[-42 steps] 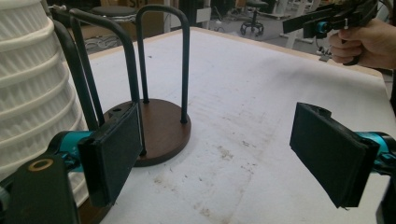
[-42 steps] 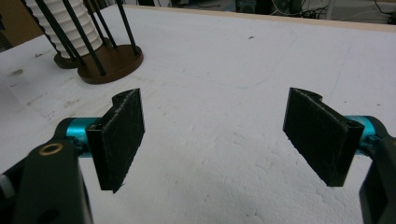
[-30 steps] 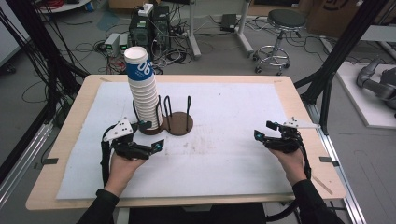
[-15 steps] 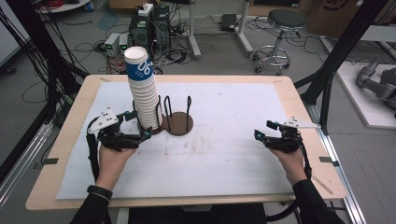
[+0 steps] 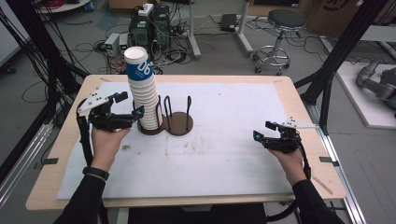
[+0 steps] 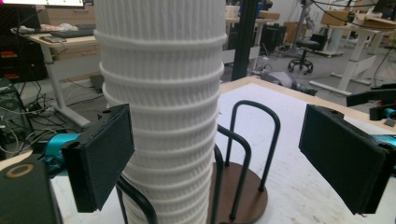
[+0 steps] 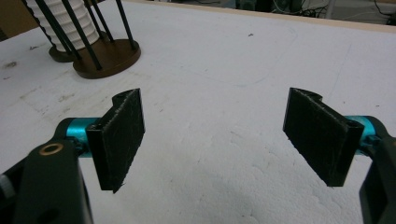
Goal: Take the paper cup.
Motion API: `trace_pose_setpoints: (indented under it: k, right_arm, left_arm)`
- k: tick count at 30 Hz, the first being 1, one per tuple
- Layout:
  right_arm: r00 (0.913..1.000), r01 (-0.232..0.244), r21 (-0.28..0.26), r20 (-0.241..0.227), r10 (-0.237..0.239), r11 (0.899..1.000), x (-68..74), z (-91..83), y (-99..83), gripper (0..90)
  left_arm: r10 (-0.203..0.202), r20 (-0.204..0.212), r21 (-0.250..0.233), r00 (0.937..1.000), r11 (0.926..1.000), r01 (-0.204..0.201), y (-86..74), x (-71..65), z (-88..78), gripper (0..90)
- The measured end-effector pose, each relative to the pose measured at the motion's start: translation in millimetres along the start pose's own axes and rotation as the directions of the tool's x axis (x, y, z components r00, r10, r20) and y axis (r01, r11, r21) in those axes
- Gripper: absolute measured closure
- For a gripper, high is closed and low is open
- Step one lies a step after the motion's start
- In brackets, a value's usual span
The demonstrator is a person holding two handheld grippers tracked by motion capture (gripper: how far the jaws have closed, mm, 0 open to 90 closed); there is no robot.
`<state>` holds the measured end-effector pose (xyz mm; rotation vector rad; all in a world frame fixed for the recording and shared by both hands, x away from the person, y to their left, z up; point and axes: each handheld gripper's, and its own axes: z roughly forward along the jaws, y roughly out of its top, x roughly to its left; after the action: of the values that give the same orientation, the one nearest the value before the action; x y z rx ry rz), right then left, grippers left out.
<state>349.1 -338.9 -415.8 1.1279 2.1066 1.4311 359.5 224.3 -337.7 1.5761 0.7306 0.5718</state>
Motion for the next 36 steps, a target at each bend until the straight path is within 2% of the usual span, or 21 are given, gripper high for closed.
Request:
trace_pose_setpoints:
  k: [8, 13, 16, 17, 23, 28, 30, 33, 36]
  right_arm:
    - [1.0, 0.006, -0.003, -0.003, -0.006, 1.0, -0.7, 0.8, 0.1, 21.2]
    - [1.0, 0.007, 0.002, -0.007, -0.007, 1.0, -0.4, 1.3, 0.0, 21.2]
    - [1.0, 0.007, 0.002, -0.007, -0.007, 1.0, -0.5, 1.5, 0.0, 21.2]
    - [1.0, 0.006, 0.002, -0.008, -0.006, 1.0, -0.5, 1.5, 0.0, 21.2]
    - [0.9999, 0.004, 0.003, -0.012, -0.004, 1.0, 0.5, 2.0, 0.1, 21.2]
    - [0.9998, 0.013, 0.004, -0.013, -0.013, 1.0, 0.7, 2.4, 0.0, 21.2]
    - [0.9998, 0.013, 0.004, -0.013, -0.013, 1.0, 0.9, 2.6, 0.0, 21.2]
    - [0.9999, 0.01, 0.004, -0.012, -0.01, 1.0, 1.7, 2.3, 0.0, 21.2]
    - [0.9998, 0.013, 0.005, -0.013, -0.013, 1.0, 2.8, 1.9, 0.2, 21.2]
  left_arm:
    - [0.003, -0.017, -0.005, 0.9998, 1.0, -0.003, 9.1, 8.3, 9.4, 9.7]
    - [-0.001, -0.031, 0.002, 0.9995, 1.0, 0.001, 13.4, 16.4, 21.2, 7.3]
    - [-0.002, -0.02, 0.0, 0.9998, 1.0, 0.002, 14.2, 18.8, 24.3, 7.3]
    - [-0.019, -0.011, -0.003, 0.9998, 0.9998, 0.019, 14.3, 21.6, 28.3, 7.3]
    - [-0.035, -0.001, 0.004, 0.9994, 0.9994, 0.035, 15.4, 28.2, 40.6, 7.3]
    - [-0.037, -0.004, 0.031, 0.9993, 0.9988, 0.037, 14.7, 29.3, 52.4, 7.3]
    - [-0.04, -0.001, 0.029, 0.9992, 0.9988, 0.04, 14.3, 29.4, 53.2, 7.3]
    - [-0.066, 0.006, 0.014, 0.9978, 0.9977, 0.066, 13.0, 31.8, 53.9, 10.5]
    - [-0.068, 0.009, 0.014, 0.9977, 0.9976, 0.068, 13.0, 32.4, 53.6, 10.8]
